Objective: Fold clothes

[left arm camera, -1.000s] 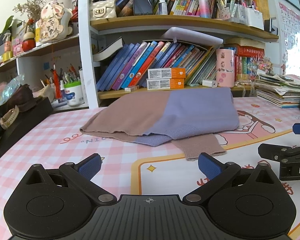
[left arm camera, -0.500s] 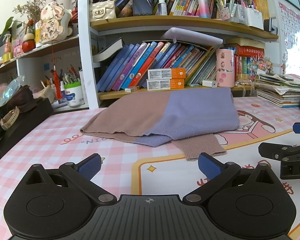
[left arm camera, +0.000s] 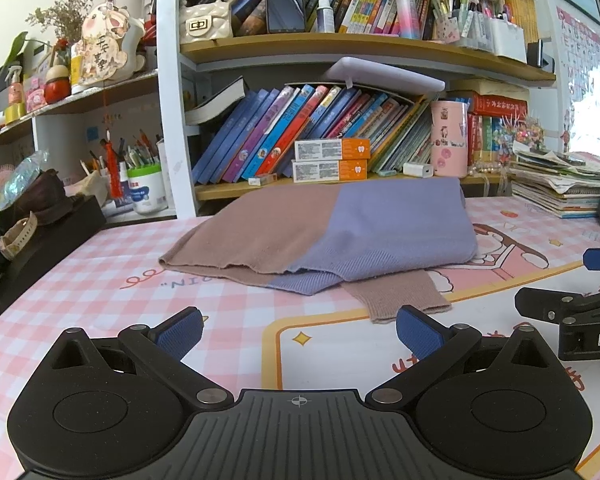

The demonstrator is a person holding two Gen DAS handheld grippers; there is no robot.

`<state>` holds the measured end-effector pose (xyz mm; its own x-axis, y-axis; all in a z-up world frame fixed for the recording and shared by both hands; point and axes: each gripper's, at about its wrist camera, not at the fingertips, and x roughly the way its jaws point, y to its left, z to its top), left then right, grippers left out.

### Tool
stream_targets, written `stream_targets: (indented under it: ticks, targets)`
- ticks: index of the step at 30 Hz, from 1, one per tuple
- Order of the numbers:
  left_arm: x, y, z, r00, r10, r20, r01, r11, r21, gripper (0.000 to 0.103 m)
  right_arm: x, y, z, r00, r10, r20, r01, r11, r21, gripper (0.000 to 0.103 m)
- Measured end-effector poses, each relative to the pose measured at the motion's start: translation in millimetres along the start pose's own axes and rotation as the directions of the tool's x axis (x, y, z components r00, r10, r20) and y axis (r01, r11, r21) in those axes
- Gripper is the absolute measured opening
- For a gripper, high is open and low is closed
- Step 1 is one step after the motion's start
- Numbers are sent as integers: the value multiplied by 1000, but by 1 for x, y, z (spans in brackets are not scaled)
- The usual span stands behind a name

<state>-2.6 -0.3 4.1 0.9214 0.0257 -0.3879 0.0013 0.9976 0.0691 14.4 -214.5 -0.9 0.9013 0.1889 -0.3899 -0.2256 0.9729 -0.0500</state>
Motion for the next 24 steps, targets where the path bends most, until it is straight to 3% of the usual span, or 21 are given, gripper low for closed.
stream_targets:
  ticks: [5, 15, 20, 24]
  targets:
    - [2, 1, 1, 1000, -27, -10, 27, 1000, -2, 103, 1, -3, 0, 1000, 12, -5, -12, 1000, 16, 103]
    - [-4, -1, -1, 1000, 7, 24, -7, 1000, 0, 103, -2, -3, 0, 1000, 3, 7, -3, 1000, 17, 103]
    - [-7, 0, -1, 999, -20, 40, 20, 1000, -1, 103, -1, -4, 0, 1000, 2, 7, -2, 1000, 21, 103]
    - [-8, 7, -1, 995, -83, 53, 85, 996, -28, 103, -2, -13, 0, 1000, 6, 8, -7, 997, 76, 103]
